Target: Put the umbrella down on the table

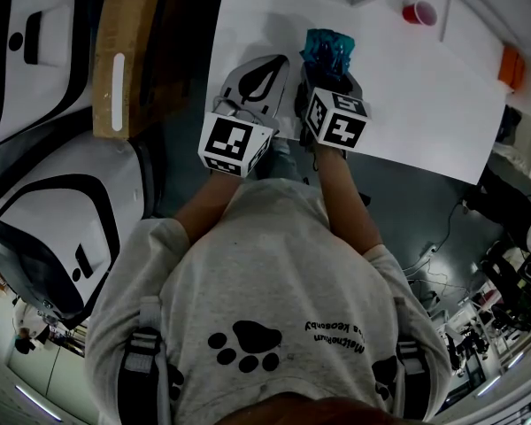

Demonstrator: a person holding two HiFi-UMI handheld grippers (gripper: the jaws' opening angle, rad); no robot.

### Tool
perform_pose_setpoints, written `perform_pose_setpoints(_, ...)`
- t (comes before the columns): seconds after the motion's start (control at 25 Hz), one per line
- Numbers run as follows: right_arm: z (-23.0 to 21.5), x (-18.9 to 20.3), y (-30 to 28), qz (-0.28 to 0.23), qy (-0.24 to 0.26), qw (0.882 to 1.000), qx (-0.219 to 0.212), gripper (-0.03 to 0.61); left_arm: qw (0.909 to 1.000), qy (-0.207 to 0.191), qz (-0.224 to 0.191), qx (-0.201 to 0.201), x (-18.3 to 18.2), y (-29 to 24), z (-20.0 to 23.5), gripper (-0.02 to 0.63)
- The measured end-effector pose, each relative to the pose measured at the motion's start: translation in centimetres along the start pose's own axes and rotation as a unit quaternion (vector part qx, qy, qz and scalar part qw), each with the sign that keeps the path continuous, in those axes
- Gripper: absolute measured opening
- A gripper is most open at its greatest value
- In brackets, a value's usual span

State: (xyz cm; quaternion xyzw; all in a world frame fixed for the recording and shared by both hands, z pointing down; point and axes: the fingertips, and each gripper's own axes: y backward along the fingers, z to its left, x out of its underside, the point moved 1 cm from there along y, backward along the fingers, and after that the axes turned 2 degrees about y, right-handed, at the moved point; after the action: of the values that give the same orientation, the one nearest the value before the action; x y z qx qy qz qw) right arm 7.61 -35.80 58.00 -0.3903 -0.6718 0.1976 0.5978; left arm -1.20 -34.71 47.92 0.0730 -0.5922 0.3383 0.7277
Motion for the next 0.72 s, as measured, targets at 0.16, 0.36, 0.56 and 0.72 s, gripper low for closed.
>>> perform_pose_setpoints(0.16, -0.4, 0.6, -0.8, 0.014, -0.009, 1.0, 0.001, 0.259, 1.0, 0.002, 0.002, 0.0, 0.1, -0.4, 0.0, 0.011)
perform_pose_setpoints(0.36, -0.6, 0.9, -1.7, 0.024, -0.011, 1.0, 0.004, 0.259, 1.0, 0.005, 0.006, -0.001, 0.4, -0.6, 0.4, 0.011)
perform_pose_setpoints(0.56, -1.0, 1.2, -2.3, 0.036, -0.017, 0.999, 0.005, 0.259, 0.9999, 0.006, 0.01, 0.001, 0.6, -1.1, 0.2, 0.011)
perform_pose_setpoints(0.72, -1.3, 1.2, -2.6, 0.042, -0.026, 0.999, 0.005, 0.259, 0.9999, 0.009, 0.013, 0.002, 0.7, -1.4, 0.1, 0.011)
